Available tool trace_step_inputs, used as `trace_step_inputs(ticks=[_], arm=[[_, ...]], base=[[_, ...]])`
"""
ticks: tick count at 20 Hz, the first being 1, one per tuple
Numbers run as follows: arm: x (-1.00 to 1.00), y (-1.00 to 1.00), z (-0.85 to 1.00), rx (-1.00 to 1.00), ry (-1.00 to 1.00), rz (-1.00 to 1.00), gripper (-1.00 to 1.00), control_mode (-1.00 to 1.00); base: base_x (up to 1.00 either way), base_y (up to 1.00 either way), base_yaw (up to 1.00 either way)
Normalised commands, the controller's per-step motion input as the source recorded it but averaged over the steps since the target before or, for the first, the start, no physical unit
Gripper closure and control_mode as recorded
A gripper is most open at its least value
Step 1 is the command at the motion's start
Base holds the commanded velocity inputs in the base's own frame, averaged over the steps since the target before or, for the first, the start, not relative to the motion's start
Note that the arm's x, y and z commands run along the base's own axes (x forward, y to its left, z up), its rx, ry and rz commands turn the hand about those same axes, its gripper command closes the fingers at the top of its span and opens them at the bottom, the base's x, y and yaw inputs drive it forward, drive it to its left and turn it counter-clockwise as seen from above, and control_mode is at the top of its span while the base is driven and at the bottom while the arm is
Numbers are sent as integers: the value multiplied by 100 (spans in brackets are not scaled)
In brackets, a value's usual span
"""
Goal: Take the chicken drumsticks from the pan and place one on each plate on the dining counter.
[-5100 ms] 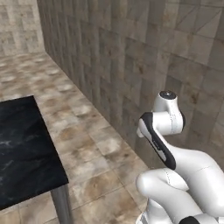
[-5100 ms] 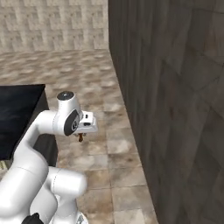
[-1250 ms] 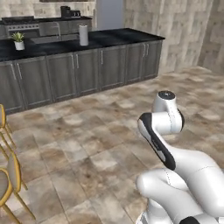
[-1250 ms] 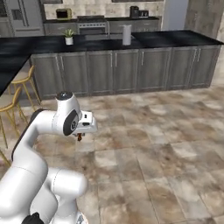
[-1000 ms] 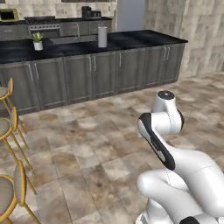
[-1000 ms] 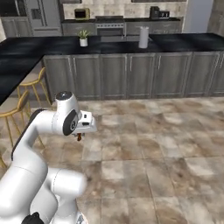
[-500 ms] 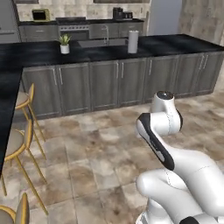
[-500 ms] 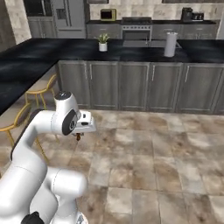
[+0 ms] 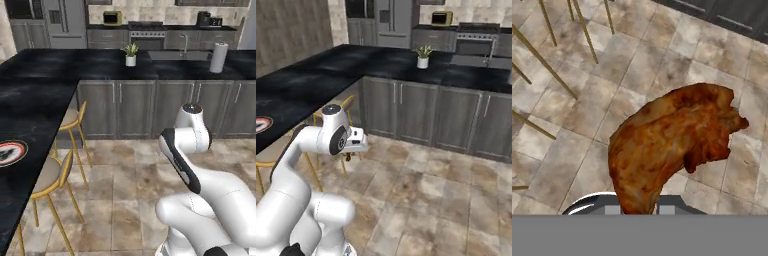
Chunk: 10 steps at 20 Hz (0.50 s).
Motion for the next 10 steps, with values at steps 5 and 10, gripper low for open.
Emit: trace_step_inputs(ticks=[5,10], arm=[[0,0,0,0,0,0,100,100],[0,0,0,0,0,0,100,100]], base=[[88,-3,63],[81,-2,69]])
